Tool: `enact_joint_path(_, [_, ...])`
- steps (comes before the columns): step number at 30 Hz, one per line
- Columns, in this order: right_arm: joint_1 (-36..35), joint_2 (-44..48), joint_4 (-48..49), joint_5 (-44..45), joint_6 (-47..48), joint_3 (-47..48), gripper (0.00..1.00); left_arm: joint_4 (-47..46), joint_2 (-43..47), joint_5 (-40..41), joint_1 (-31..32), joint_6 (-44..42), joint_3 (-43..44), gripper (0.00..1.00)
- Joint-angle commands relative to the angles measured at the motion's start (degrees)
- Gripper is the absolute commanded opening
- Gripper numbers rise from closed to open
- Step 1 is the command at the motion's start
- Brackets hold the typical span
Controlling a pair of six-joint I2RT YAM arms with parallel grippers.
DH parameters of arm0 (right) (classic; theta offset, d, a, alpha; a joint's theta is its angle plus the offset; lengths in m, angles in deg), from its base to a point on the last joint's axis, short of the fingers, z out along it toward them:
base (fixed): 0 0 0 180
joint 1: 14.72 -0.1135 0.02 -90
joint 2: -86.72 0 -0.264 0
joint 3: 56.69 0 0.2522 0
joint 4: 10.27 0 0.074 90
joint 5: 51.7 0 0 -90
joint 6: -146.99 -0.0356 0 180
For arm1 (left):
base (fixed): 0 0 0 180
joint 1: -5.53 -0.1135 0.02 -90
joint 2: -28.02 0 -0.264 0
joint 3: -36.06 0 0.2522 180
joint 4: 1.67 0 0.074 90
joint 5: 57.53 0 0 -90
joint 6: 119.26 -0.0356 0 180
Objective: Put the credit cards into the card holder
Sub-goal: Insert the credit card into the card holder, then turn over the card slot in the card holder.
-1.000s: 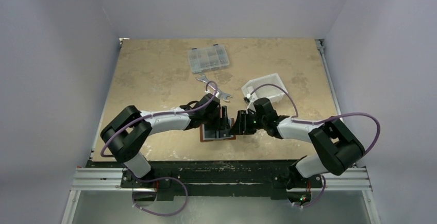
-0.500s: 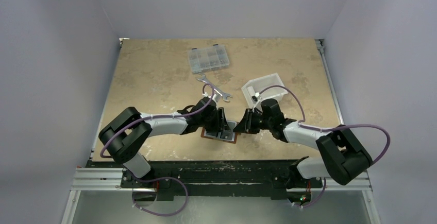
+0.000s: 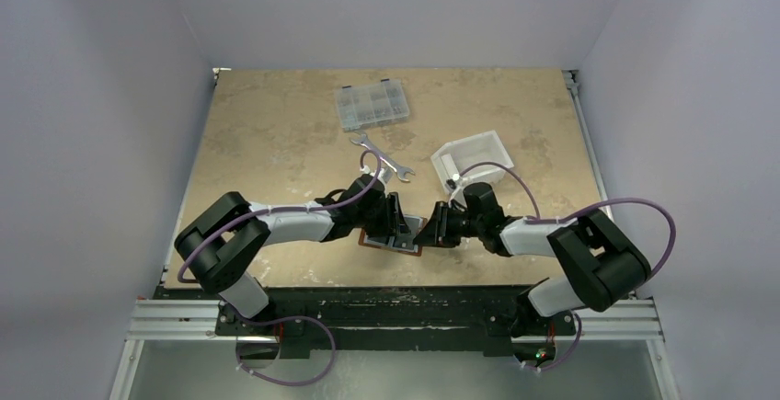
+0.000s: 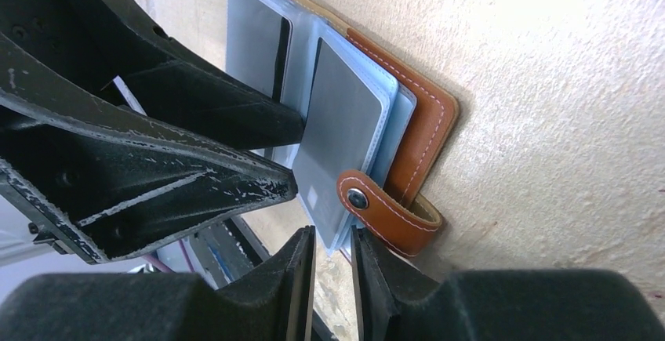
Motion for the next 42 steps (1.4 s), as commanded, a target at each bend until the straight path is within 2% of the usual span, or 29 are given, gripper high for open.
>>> enact_joint_path(1, [0.1, -0.7, 4.4, -1.5, -0.7, -0.3, 0.31, 4.8, -0.6, 0.7, -0.2, -0.2, -2.6, 0.45])
enact_joint_path(9, [0.0, -4.0, 9.5, -3.4, -2.7, -0.2, 0.31, 4.4, -0.4, 0.3, -0.2, 0.0, -2.7, 0.45])
enact_joint_path(15, [-0.1, -2.4, 10.4, -3.7, -3.6, -0.4, 0.3, 4.6, 0.6, 0.1, -0.2, 0.0, -2.9, 0.45])
enact_joint_path(19, [-0.1, -2.7, 14.6, -5.4, -6.4, -1.2, 0.29, 4.6, 1.1, -0.4, -0.2, 0.1, -2.5, 0.45])
enact_joint_path(27, [-0.1, -4.4, 22.8, -6.2, -10.8, -2.9, 0.3, 5.1, 4.9, -1.6, -0.8, 0.1, -0.8, 0.54])
enact_joint_path(36, [-0.3, -9.1, 28.0, -7.4, -13.3, -1.1, 0.3, 11.9, 12.6, -3.4, -6.6, -1.5, -0.8, 0.62])
enact_joint_path(42, [-0.4, -7.1, 23.9, -6.7, -11.7, -1.1, 0.32, 16.9, 16.6, -2.6, -10.6, -5.0, -0.4, 0.66])
